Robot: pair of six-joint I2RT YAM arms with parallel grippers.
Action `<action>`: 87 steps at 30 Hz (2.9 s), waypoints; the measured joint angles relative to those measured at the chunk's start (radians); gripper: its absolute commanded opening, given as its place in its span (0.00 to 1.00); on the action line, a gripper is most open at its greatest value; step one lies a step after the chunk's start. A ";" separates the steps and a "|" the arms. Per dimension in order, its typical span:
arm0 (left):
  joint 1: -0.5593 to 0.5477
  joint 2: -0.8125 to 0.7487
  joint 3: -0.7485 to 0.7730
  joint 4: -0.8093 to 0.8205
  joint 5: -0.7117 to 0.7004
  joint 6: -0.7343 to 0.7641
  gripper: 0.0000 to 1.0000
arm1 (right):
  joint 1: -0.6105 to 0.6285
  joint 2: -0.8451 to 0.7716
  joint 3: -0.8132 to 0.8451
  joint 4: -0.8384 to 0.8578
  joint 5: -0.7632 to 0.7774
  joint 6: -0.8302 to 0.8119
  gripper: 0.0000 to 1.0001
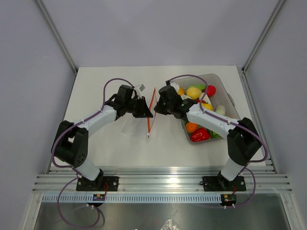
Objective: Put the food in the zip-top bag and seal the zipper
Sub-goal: Open the zipper of the food storage bag, then pick up the fake vegetable from the zipper food storage bag.
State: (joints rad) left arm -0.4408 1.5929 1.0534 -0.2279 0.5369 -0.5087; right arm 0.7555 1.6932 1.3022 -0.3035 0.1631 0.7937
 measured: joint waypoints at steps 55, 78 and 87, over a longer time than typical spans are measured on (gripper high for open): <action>-0.121 0.178 0.615 -0.512 -0.246 0.112 0.00 | -0.047 -0.186 -0.047 -0.250 0.244 -0.142 0.38; -0.186 0.277 0.695 -0.664 -0.433 0.129 0.00 | -0.372 -0.221 0.070 -0.297 0.167 -0.297 0.96; -0.186 0.277 0.721 -0.669 -0.431 0.132 0.00 | -0.371 0.161 0.270 -0.430 0.019 -0.489 0.99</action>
State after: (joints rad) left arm -0.6270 1.8694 1.7744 -0.8967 0.1062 -0.3767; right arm 0.3843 1.8545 1.5726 -0.7330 0.1822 0.3042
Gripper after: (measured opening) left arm 0.008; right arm 0.990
